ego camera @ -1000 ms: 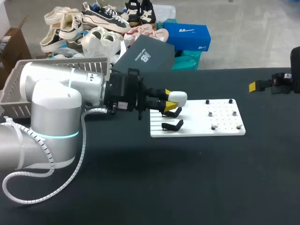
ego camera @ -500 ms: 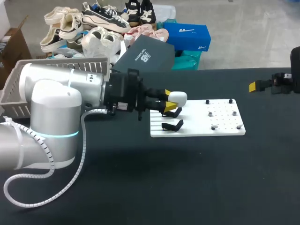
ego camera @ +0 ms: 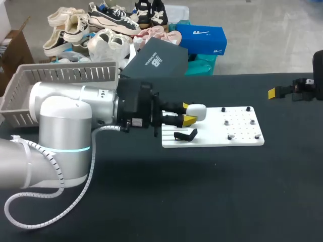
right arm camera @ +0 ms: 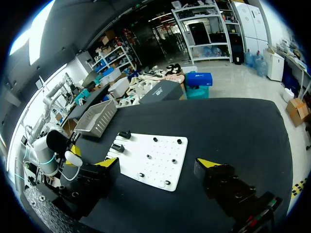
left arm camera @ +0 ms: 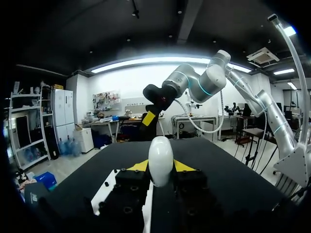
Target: Pick up each earbud case from the left stands, insert the matching earbuds, close the lid, and place the case in the box.
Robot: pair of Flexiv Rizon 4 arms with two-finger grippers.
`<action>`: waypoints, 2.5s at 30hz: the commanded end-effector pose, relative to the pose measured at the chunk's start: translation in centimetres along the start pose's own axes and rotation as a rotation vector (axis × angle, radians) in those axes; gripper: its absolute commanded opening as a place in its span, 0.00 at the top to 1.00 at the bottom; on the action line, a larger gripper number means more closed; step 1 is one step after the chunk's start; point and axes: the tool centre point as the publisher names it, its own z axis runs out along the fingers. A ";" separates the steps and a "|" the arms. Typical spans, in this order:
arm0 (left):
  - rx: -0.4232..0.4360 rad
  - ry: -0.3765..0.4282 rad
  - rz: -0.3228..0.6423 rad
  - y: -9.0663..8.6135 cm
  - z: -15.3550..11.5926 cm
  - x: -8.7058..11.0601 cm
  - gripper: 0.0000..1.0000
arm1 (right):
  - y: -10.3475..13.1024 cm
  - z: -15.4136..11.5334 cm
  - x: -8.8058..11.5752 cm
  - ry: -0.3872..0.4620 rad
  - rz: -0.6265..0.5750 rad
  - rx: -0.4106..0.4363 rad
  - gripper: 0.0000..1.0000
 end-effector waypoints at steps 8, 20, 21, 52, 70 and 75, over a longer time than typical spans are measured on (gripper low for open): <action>0.052 -0.026 -0.027 1.7 1.8 1.8 1.00 | 1.5 -0.4 1.0 0.005 -0.054 -0.013 0.00; 0.065 -0.025 -0.056 2.3 2.2 2.4 1.00 | 7.5 -1.3 3.4 0.039 -0.241 -0.118 0.00; 0.066 -0.024 -0.058 2.3 2.3 2.4 1.00 | 7.9 -1.2 3.6 0.046 -0.256 -0.123 0.00; 0.063 -0.006 -0.063 2.1 2.4 2.6 1.00 | 14.4 4.6 5.3 0.198 -0.335 -0.164 0.00; 0.063 -0.006 -0.063 2.1 2.4 2.6 1.00 | 16.0 6.7 5.1 0.232 -0.351 -0.177 0.00; 0.063 -0.006 -0.063 2.1 2.4 2.6 1.00 | 15.9 7.3 4.9 0.235 -0.341 -0.164 0.00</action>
